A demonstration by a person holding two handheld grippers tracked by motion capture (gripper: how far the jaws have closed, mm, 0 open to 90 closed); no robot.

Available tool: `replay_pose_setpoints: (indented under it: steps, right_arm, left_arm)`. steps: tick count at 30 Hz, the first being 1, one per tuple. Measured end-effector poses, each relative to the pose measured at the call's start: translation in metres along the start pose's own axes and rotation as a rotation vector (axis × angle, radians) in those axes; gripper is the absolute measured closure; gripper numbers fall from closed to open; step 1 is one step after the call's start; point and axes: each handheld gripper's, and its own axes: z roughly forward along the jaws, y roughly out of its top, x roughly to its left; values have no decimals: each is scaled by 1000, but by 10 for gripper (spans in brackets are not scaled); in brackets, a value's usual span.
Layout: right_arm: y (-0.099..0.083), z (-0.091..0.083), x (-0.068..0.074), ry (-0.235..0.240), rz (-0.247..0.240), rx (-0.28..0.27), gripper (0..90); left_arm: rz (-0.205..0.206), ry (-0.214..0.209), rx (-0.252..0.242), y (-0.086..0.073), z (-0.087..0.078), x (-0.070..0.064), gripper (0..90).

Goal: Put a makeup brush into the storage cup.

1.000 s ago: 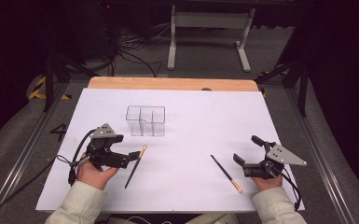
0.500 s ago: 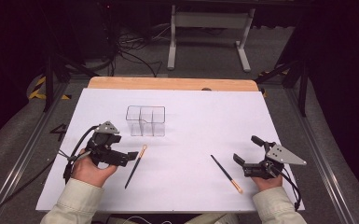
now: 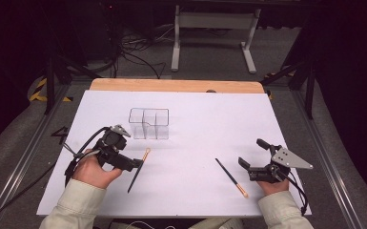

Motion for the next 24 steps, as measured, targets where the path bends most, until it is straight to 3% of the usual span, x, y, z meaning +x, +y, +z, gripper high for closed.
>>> replay_pose_setpoints:
  steps: [11, 15, 20, 24]
  right_arm:
    - [0, 0, -1, -4, -4, 3, 30]
    - [0, -1, -1, -7, -7, 7, 31]
    - [0, -1, -1, -8, -9, 10, 34]
    - [0, -1, -1, -7, -8, 10, 34]
  left_arm:
    - [29, 42, 83, 9, 10, -5, 116]
    - [19, 52, 117, 12, 13, -4, 124]
    - [19, 90, 191, 15, 23, -3, 135]
    - [13, 78, 213, 16, 29, -1, 136]
